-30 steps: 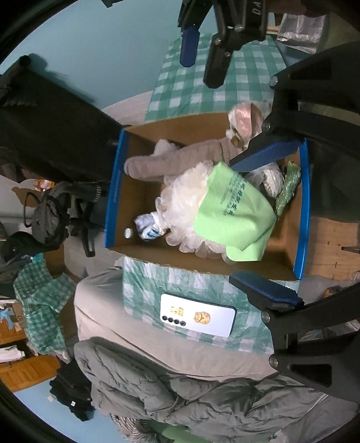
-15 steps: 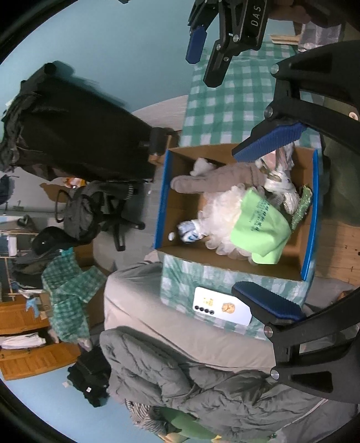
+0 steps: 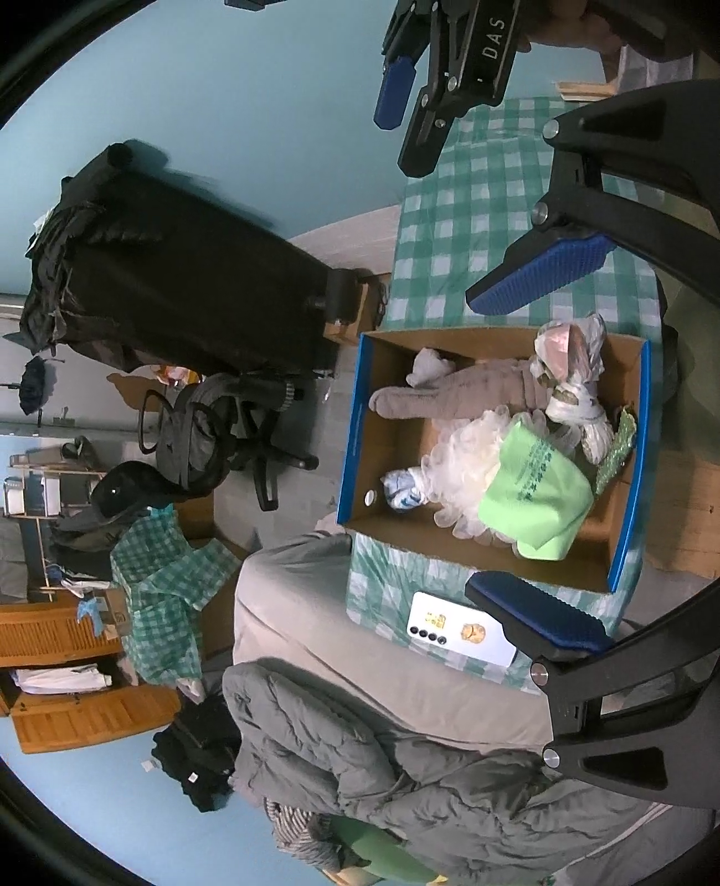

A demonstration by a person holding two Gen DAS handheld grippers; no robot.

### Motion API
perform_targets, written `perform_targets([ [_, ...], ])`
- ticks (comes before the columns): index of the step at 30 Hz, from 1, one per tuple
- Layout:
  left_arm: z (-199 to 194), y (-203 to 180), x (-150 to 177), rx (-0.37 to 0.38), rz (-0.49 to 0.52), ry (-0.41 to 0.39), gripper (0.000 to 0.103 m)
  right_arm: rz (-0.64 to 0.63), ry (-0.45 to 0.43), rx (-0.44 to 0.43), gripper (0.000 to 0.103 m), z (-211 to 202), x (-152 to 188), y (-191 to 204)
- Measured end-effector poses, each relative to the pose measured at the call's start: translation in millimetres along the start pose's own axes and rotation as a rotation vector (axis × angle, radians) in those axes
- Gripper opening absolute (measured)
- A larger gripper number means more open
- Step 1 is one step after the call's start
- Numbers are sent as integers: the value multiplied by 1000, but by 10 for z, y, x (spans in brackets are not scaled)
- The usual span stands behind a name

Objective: Organize soft objects

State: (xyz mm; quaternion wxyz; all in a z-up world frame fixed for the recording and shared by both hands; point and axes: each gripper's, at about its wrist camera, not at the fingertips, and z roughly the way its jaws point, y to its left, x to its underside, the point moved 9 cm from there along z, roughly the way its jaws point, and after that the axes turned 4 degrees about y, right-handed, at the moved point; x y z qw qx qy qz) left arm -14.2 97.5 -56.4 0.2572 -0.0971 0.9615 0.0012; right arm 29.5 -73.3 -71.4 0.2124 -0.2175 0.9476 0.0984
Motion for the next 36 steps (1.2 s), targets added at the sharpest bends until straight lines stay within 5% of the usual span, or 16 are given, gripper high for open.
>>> perform_targets([
  [36,50,-68,9,-59,-19,30,95,-14,1,-15,76,-57,25,-154],
])
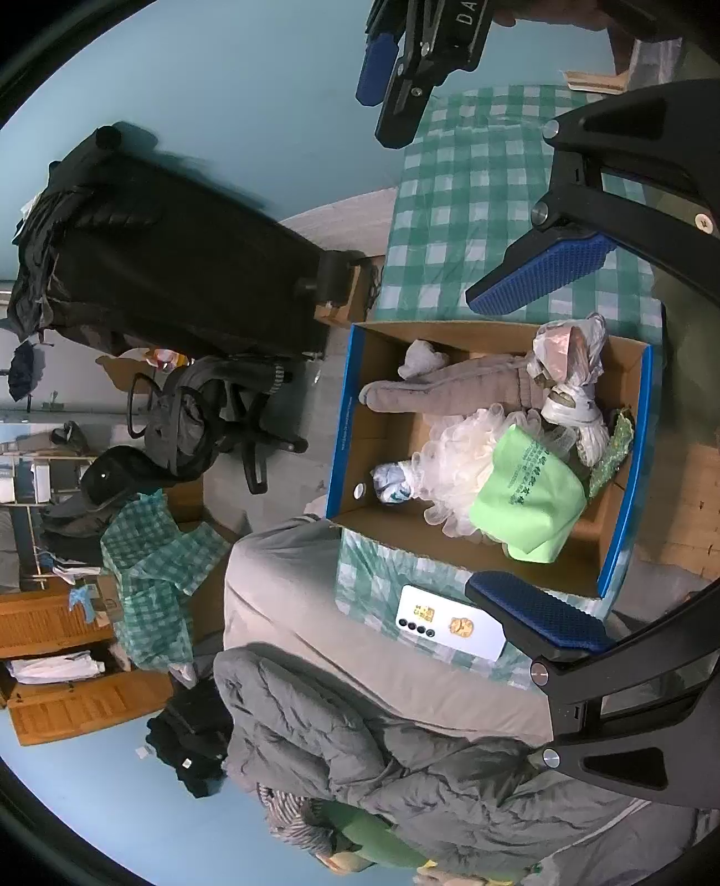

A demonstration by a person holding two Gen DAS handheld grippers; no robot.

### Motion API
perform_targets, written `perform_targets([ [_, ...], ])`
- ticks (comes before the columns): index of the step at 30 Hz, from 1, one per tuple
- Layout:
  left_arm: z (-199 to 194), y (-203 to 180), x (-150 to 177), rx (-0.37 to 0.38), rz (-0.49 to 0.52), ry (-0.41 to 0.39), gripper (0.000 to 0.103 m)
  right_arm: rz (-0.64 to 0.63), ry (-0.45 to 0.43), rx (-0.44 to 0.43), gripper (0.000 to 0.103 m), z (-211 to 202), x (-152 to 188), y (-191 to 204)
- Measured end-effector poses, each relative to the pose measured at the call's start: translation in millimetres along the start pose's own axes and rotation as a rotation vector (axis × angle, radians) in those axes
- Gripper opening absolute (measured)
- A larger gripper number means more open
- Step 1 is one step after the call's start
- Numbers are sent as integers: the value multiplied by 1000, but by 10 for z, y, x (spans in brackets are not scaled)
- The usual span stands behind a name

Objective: Organize soft objects

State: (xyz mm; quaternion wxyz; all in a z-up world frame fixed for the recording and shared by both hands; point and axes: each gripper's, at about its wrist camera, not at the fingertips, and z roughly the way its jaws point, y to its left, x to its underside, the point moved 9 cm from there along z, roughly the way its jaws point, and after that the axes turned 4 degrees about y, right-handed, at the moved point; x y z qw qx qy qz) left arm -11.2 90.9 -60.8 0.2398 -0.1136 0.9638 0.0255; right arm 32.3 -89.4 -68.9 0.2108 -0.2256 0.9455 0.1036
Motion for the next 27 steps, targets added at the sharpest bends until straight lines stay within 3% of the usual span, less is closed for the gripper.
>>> perform_targets([
  [27,-14,-97,158,-3,-20,41,95,-10,0,-15,76,-9,8,91],
])
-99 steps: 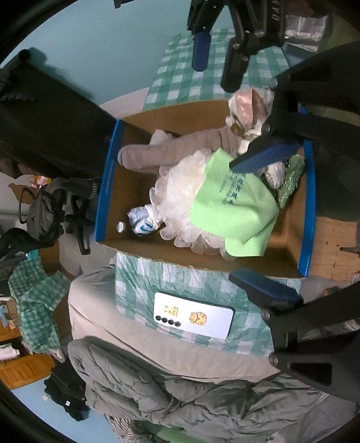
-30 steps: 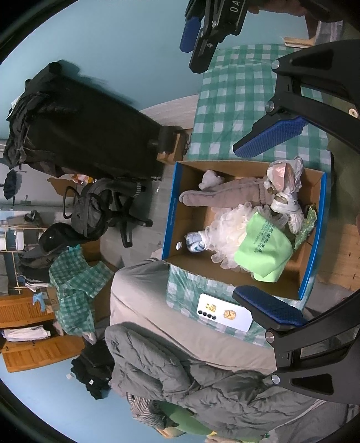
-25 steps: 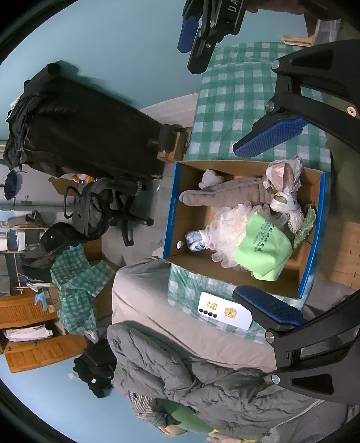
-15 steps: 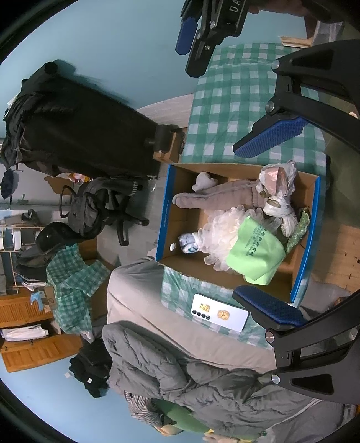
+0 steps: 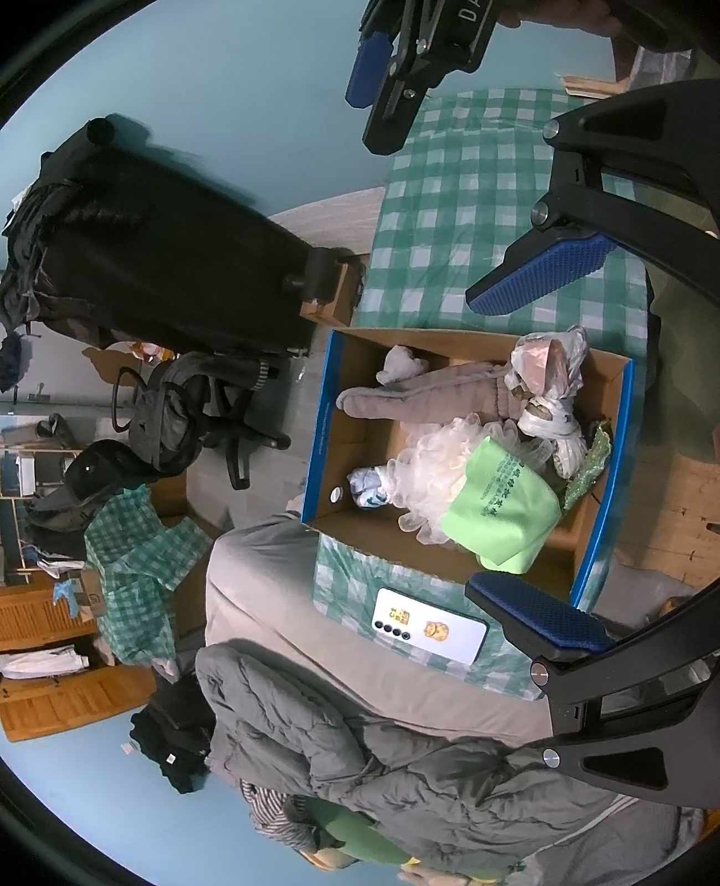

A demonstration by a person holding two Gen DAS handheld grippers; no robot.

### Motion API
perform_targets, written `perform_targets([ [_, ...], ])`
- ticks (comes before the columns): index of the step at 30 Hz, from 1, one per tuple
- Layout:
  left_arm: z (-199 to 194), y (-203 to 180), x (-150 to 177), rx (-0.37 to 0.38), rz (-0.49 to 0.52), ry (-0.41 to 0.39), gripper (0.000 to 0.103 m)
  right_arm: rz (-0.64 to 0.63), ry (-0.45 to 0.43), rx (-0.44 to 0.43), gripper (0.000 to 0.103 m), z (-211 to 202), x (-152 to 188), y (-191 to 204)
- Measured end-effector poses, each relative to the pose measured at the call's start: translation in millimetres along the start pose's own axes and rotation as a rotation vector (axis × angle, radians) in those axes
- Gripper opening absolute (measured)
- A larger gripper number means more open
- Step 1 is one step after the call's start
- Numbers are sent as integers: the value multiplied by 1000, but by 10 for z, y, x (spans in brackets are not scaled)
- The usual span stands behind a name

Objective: Organize soft objects

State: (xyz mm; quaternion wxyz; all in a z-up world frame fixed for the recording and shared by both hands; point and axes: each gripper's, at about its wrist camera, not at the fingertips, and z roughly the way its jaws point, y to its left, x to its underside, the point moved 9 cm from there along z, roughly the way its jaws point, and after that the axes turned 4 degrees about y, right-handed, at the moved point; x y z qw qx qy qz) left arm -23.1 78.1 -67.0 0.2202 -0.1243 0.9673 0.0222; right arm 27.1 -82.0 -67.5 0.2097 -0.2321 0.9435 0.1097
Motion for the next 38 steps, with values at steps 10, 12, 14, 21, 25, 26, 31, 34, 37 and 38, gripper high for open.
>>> perform_targets([
  [10,-7,0,11,-1,-1,6,95,-3,-3,0,76,-9,-40,0],
  [12,0,-4,2,0,0,7,95,2,-5,0,76,-10,-43,-2],
  [14,-7,6,9,0,-2,10,95,2,-4,0,76,-9,-42,-2],
  [21,3,-3,-1,-1,4,12,95,2,-4,0,76,-8,-41,-1],
  [25,12,-8,9,-2,1,20,95,3,-4,1,76,-5,-40,1],
  [26,21,-5,15,-3,2,22,95,4,-4,0,76,-4,-39,2],
  [31,54,34,2,-7,3,30,95,3,-4,0,76,-6,-40,-4],
  [34,69,41,-8,-8,4,30,95,2,-3,-2,76,-5,-38,-7],
  [37,69,49,-32,-10,9,26,95,2,-4,0,76,-7,-40,-7],
  [38,66,69,-30,-11,11,25,95,2,-5,-1,76,-7,-40,-6],
])
